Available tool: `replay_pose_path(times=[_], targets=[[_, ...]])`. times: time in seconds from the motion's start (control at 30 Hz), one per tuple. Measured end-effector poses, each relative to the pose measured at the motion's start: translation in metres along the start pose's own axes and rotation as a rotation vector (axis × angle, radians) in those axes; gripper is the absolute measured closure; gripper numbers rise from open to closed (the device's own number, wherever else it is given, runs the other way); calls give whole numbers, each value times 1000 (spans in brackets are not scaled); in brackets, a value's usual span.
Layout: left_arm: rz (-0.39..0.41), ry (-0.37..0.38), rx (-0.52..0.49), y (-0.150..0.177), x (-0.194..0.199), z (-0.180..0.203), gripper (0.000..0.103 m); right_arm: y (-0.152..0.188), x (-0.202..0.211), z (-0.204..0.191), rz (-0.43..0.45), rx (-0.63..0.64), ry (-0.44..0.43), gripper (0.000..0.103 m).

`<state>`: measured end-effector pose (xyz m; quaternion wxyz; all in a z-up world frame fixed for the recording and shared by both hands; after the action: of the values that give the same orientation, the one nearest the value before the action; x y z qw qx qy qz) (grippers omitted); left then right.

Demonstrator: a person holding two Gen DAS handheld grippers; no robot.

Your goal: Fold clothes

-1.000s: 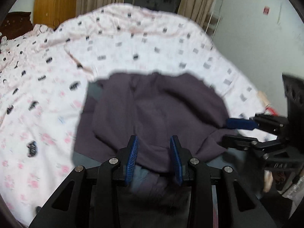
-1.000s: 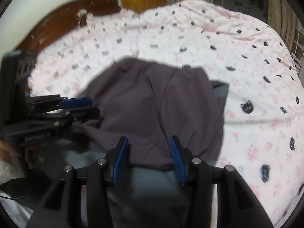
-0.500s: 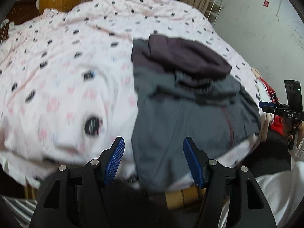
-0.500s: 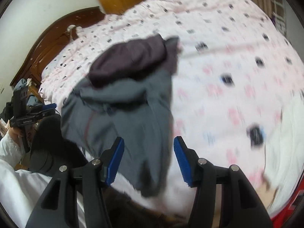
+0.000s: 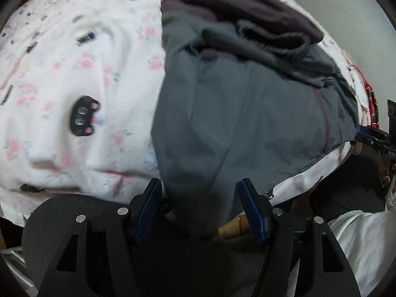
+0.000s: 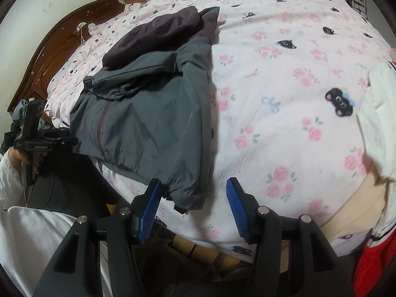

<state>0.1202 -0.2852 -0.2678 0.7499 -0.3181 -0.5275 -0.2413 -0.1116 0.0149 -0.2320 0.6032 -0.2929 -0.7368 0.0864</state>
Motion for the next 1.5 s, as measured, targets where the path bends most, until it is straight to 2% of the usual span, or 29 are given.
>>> replay_pose_path(times=[0.13,0.33,0.4,0.47,0.53,0.57,0.63,0.73,0.9,0.97,1.07,1.2,1.23,1.27,1.3,1.4,1.5], targets=[[-66,29,40,-4,-16,-2,44,6,-6,-3,-7,-1,-6,47],[-78,106,105,-2,-16,-11,45,10,-7,-2,0,-19,-26,47],[-78,120,124,-1,-15,-14,47,10,-7,-1,2,-24,-33,47],[-73,119,133,2,-14,-16,55,10,-8,0,1,-28,-44,47],[-71,129,126,5,-12,-14,73,9,-10,0,-2,-26,-53,47],[-69,134,124,7,-11,-13,75,8,-10,-1,-2,-24,-57,46],[-64,145,120,11,-7,-12,87,6,-11,-2,-2,-12,-60,46],[-44,153,92,17,2,-7,98,2,-12,-4,0,1,-63,46],[-9,213,132,24,17,-8,102,-1,-14,-1,5,-36,-108,46],[16,253,154,15,27,-4,102,1,-10,3,14,-76,-159,46],[29,285,185,20,31,-13,102,3,-5,6,34,-165,-280,46],[45,308,204,13,35,-14,102,3,-10,14,47,-253,-328,45],[48,313,207,14,37,-13,102,2,-14,13,39,-273,-352,48],[47,319,213,11,40,-15,102,1,-16,11,33,-283,-370,58],[46,326,218,9,42,-17,102,0,-13,9,35,-280,-383,74],[44,345,234,1,51,-23,102,-1,-3,4,43,-270,-422,85],[45,362,221,6,64,-25,102,-3,7,-2,50,-260,-462,87]])
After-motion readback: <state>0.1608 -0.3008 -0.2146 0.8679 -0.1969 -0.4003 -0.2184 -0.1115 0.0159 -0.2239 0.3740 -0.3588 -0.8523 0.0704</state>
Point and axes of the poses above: each gripper's, at about its wrist camera, not at the fingertips, and x roughly against the way its jaws point, z to its right, y to its underside, the point moved 7 cm from there along -x, roughly the way its jaws point, and after that the axes turned 11 degrees about x, right-handed, at the moved point
